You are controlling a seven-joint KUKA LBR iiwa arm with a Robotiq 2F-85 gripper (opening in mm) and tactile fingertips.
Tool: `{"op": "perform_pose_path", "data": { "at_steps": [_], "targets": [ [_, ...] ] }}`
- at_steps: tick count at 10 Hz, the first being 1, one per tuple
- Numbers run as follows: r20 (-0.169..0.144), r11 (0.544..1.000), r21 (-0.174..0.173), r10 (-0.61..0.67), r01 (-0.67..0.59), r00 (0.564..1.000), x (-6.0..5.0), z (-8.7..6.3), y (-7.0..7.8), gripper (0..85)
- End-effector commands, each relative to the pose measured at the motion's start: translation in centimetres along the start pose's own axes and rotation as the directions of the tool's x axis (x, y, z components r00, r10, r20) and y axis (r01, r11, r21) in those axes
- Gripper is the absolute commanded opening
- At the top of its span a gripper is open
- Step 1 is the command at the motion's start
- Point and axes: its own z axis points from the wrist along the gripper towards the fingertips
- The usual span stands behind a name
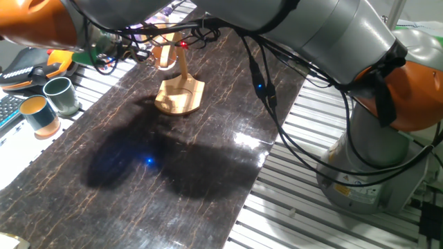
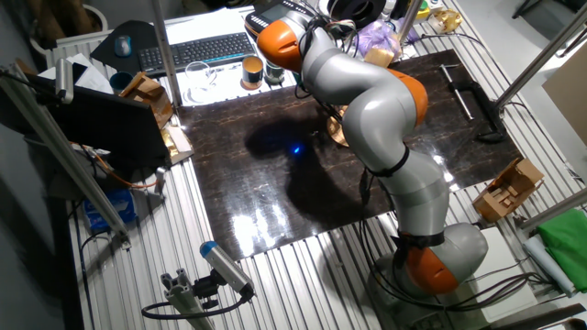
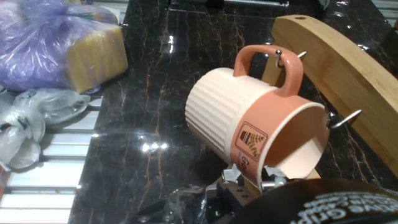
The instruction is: Take the cup off the cup rack
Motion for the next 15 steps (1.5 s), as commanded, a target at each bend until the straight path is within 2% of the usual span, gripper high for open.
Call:
{"op": "perform_pose_path", "data": {
  "at_steps": [1,3,5,6,7,11,15],
  "targets": [
    [0.002,1.000,-0.002,-0.003,0.003,1.000,-0.08,0.00,0.00,27.7],
    [0.006,1.000,-0.013,-0.012,0.012,1.000,-0.44,0.26,-0.04,29.7],
    [0.000,1.000,-0.016,-0.018,0.018,1.000,-0.60,0.43,-0.07,28.0],
    [-0.003,1.000,-0.018,-0.025,0.025,1.000,-0.57,0.42,-0.08,22.7],
    [-0.010,0.999,-0.019,-0.038,0.037,0.999,-0.53,0.39,-0.09,1.3],
    [0.002,0.999,-0.019,-0.038,0.038,0.999,-0.44,-0.17,-0.30,1.0],
    [0.002,0.998,-0.056,-0.001,0.002,1.000,-0.56,-0.53,-0.46,1.0]
  ]
}}
